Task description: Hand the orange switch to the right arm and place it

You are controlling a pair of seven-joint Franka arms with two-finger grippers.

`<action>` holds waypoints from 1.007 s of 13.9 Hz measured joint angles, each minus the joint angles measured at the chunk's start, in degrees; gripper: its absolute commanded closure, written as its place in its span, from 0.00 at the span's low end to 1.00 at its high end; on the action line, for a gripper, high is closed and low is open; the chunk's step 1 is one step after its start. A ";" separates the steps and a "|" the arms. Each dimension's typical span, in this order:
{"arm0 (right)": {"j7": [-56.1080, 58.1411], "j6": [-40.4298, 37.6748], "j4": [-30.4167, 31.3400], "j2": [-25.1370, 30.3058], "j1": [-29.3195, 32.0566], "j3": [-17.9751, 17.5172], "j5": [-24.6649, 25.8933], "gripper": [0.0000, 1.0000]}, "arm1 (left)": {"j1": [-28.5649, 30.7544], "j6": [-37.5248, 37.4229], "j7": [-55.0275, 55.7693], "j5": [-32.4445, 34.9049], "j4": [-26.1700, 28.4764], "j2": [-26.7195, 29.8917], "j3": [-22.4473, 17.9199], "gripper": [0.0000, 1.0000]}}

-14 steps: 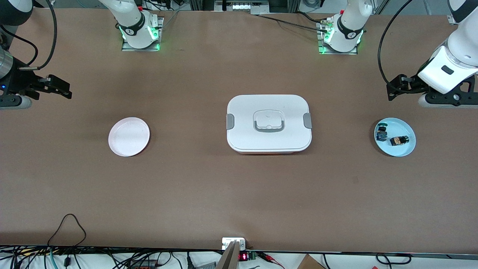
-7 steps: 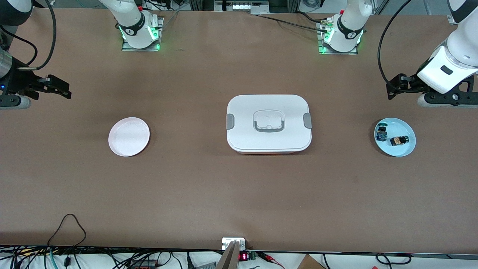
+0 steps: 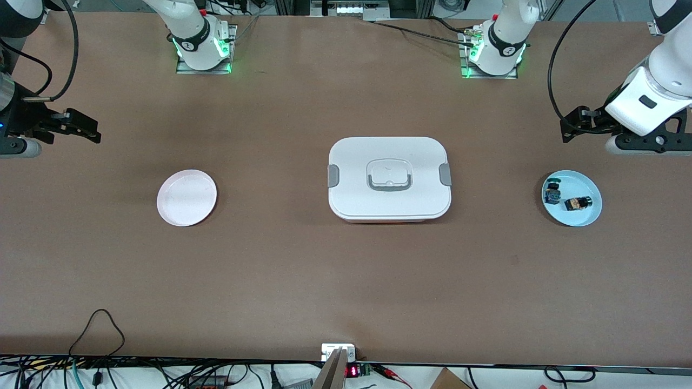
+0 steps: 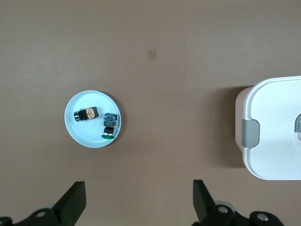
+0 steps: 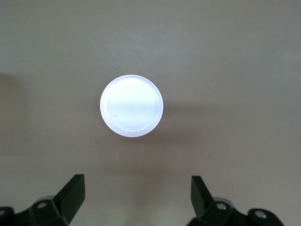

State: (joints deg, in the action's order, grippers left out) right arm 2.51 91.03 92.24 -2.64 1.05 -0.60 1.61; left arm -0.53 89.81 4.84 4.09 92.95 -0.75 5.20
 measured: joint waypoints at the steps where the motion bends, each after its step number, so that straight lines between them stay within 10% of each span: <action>1: 0.00 0.03 0.00 0.00 0.07 0.00 0.00 0.00 | 0.15 -1.11 0.00 -0.08 -0.01 -0.04 -0.18 0.00; 14: -0.29 0.23 -0.04 0.00 0.07 -0.37 -0.17 0.00 | 4.67 -5.10 -0.05 -2.85 -3.00 -6.26 -0.82 0.00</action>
State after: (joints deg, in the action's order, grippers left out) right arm 2.23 91.26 92.20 -2.64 1.12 -0.98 1.44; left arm 4.14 84.71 4.79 1.24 89.95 -7.01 4.38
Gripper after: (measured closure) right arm 0.000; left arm 0.000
